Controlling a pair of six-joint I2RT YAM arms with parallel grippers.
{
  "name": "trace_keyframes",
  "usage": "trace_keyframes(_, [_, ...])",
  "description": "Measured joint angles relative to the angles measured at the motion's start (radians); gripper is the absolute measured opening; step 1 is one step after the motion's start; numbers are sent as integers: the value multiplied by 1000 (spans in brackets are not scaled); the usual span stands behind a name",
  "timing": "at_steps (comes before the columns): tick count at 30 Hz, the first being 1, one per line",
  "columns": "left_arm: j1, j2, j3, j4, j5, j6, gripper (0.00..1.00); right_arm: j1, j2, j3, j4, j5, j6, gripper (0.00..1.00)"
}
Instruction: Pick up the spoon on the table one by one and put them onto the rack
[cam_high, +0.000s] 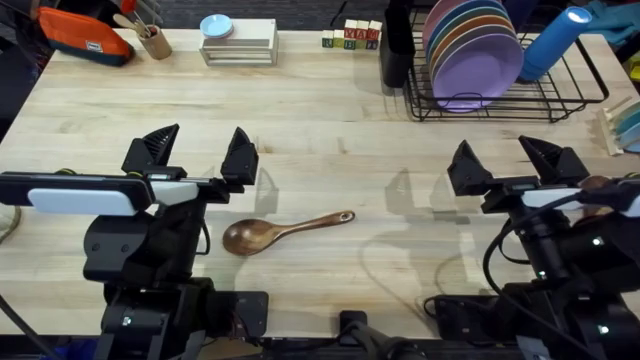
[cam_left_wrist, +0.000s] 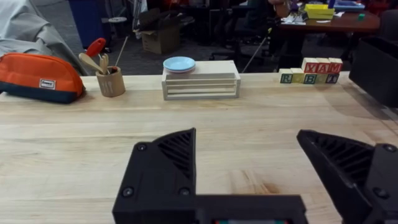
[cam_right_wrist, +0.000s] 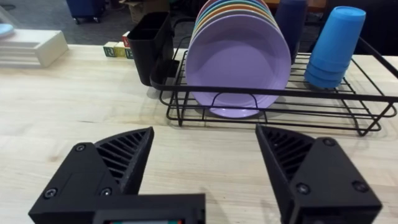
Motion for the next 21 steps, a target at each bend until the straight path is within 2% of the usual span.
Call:
trace_keyframes(16, [0, 0, 0, 21, 0, 0, 993, 0, 0, 3, -5, 11, -14, 996])
trace_keyframes(19, [0, 0, 24, -42, -1, 0, 992, 0, 0, 54, -104, 18, -16, 996])
trace_keyframes(21, [0, 5, 83, -136, -1, 0, 993, 0, 11, 132, -217, 30, -17, 996])
